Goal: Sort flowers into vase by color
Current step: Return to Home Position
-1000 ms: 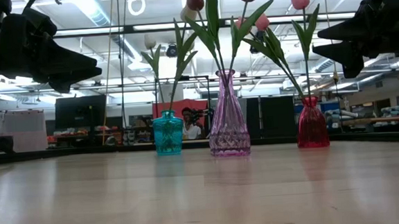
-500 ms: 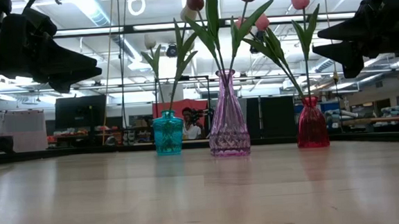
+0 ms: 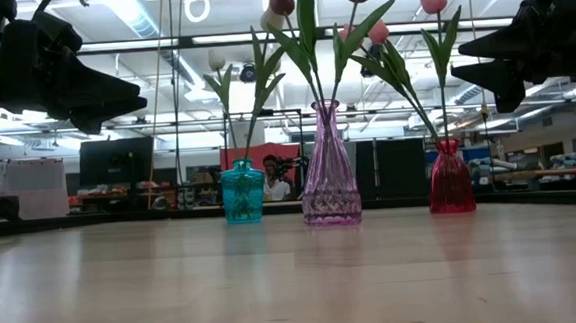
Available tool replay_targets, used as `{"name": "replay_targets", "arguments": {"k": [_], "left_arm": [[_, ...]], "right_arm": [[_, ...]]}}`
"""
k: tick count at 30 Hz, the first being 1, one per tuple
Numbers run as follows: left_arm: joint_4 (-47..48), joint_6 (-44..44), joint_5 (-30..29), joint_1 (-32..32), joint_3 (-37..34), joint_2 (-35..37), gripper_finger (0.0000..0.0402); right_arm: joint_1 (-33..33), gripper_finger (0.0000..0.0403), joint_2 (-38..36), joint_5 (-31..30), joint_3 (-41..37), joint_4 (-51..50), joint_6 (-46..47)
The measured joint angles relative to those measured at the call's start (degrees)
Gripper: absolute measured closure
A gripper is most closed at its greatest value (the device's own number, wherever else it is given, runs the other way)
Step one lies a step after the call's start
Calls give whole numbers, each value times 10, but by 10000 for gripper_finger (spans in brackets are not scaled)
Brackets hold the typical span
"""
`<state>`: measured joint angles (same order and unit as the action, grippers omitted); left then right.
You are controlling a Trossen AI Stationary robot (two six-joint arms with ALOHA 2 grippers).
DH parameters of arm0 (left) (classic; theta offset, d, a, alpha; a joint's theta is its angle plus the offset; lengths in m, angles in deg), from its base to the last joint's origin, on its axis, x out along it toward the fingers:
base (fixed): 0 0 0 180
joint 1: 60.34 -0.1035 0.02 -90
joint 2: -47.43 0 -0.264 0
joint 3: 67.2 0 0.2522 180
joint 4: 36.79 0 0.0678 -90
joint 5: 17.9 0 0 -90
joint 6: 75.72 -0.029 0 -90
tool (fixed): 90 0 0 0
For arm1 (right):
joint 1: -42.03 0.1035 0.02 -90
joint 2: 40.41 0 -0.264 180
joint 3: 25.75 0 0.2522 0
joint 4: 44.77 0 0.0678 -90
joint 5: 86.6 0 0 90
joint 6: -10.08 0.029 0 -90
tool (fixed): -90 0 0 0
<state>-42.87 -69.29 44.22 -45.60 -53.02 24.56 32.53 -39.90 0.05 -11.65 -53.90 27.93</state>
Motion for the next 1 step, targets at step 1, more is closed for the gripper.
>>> {"name": "replay_targets", "arguments": {"k": [1], "left_arm": [[0,0,0,0,0,0,208]], "right_arm": [[0,190,0,0,0,0,0]]}}
